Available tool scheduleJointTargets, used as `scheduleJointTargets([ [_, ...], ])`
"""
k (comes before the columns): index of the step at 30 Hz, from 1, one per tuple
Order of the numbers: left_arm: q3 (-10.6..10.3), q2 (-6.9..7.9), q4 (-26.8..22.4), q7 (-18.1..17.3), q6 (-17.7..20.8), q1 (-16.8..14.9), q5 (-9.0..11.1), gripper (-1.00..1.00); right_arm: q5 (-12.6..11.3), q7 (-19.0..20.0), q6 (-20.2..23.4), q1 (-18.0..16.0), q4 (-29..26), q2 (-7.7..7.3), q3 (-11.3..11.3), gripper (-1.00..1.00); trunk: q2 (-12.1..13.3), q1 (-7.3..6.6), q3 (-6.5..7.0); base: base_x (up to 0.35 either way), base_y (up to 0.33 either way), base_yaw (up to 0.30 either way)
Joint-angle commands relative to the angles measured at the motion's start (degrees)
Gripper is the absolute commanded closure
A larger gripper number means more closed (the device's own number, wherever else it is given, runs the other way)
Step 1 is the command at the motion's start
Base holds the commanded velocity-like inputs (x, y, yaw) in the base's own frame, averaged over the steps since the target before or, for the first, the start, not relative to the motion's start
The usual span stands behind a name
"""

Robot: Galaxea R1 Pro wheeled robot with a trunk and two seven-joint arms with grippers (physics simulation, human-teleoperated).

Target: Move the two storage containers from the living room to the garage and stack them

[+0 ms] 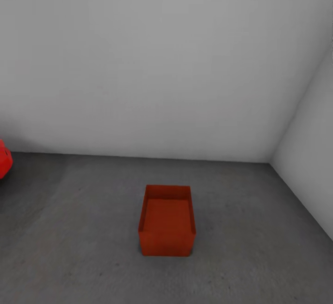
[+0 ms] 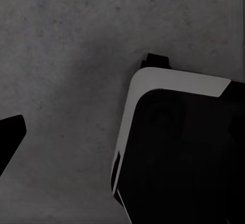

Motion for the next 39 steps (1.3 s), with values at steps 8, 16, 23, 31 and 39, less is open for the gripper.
scheduleJointTargets([
  [8,-0.49,-0.03,-0.14,0.05,0.27,0.64,0.26,-1.0,-0.44,-0.08,-0.39,-0.08,0.19,0.0,0.47,-1.0,-0.05,0.01,0.68,0.0,0.0,0.0],
  [16,-0.33,0.01,-0.63,0.04,0.23,0.69,0.07,-1.0,-0.44,-0.11,-0.43,-0.08,0.19,0.01,0.47,-1.0,-0.05,0.01,1.42,0.0,0.0,0.0],
  [23,-0.46,0.09,-0.49,0.04,0.25,0.69,0.03,-1.0,-0.44,-0.1,-0.46,-0.08,0.19,-0.23,0.47,-1.0,-0.05,0.01,2.07,0.0,0.0,0.0],
  [31,-0.36,0.07,-0.59,0.04,0.24,0.69,-0.05,-1.0,-0.44,-0.08,-0.44,-0.08,0.19,-0.09,0.47,-1.0,-0.05,0.01,2.81,0.0,0.0,0.0],
  [39,-0.4,0.08,-0.54,0.04,0.24,0.69,0.06,-1.0,-0.44,-0.08,-0.43,-0.08,0.19,-0.14,0.47,-1.0,-0.05,0.01,3.55,0.0,0.0,0.0],
])
